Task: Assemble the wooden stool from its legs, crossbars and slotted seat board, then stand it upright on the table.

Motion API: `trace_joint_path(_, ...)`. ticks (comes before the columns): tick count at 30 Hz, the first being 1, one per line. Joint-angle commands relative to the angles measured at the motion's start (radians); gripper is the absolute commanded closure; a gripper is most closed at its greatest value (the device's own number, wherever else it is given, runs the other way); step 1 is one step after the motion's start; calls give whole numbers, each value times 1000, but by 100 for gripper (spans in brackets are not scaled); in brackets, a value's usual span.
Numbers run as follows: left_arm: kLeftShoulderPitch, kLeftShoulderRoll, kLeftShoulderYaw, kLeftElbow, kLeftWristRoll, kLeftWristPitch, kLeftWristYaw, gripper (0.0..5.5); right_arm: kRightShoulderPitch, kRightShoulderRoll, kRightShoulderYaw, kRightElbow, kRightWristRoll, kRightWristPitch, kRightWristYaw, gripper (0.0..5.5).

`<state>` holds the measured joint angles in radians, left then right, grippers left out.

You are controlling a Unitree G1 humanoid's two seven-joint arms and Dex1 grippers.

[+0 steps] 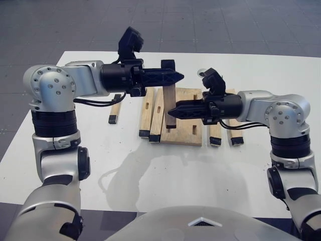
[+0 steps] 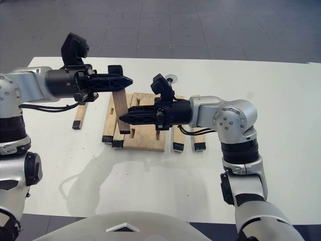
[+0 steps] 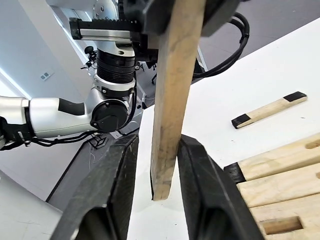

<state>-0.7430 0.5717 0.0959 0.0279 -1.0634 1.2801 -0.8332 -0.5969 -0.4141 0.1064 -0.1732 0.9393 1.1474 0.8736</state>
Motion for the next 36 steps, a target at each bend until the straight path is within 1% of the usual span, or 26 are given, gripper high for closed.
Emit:
trace_joint_path(1, 46, 51, 44, 15, 140, -118, 90, 506, 5, -25, 41, -5, -79, -55, -2, 378)
trace_joint_path(3, 53, 68, 88, 16, 179, -167, 128, 506, 16, -18, 42, -1, -113, -78, -23, 378)
trace_joint_path(5, 55, 84, 156, 12, 224, -220, 200, 506, 29, 0, 23, 15, -146, -113, -70, 378)
trace_joint_path(7, 88, 88, 179, -32, 340, -282, 348, 506, 29, 55, -22, 66, -201, -171, -183, 378)
trace_joint_path(8, 120, 50, 192, -78, 396, -304, 458, 506, 25, 95, -59, 95, -234, -209, -269, 378)
trace_joint_path(10, 224, -93, 187, -225, 470, -345, 651, 507, 19, 157, -115, 129, -317, -301, -433, 378)
trace_joint_path(11, 290, -163, 145, -293, 519, -402, 719, 507, 25, 176, -125, 127, -360, -346, -495, 378)
trace_joint_path(12, 353, -233, 105, -336, 551, -446, 766, 507, 38, 181, -112, 111, -420, -398, -541, 378)
trace_joint_path(13, 404, -275, 54, -352, 595, -498, 788, 507, 57, 185, -97, 90, -468, -439, -576, 378)
trace_joint_path(14, 442, -311, 19, -355, 633, -542, 807, 507, 79, 188, -80, 68, -514, -473, -606, 378)
trace_joint_path(16, 489, -348, -26, -340, 712, -628, 837, 507, 117, 206, -54, 33, -569, -510, -649, 378)
trace_joint_path(20, 512, -397, -14, -274, 778, -753, 854, 507, 171, 260, -63, -12, -602, -526, -714, 378)
trace_joint_path(23, 494, -450, -2, -194, 770, -832, 838, 507, 200, 282, -63, -27, -613, -529, -736, 378)
trace_joint_path(25, 491, -480, -15, -164, 780, -863, 838, 507, 211, 293, -51, -29, -622, -531, -737, 378)
trace_joint_path(32, 489, -493, -66, -65, 868, -961, 824, 507, 230, 312, -52, -32, -637, -538, -737, 378)
trace_joint_path(36, 469, -498, -65, -10, 906, -1016, 829, 507, 225, 317, -54, -29, -640, -543, -733, 378)
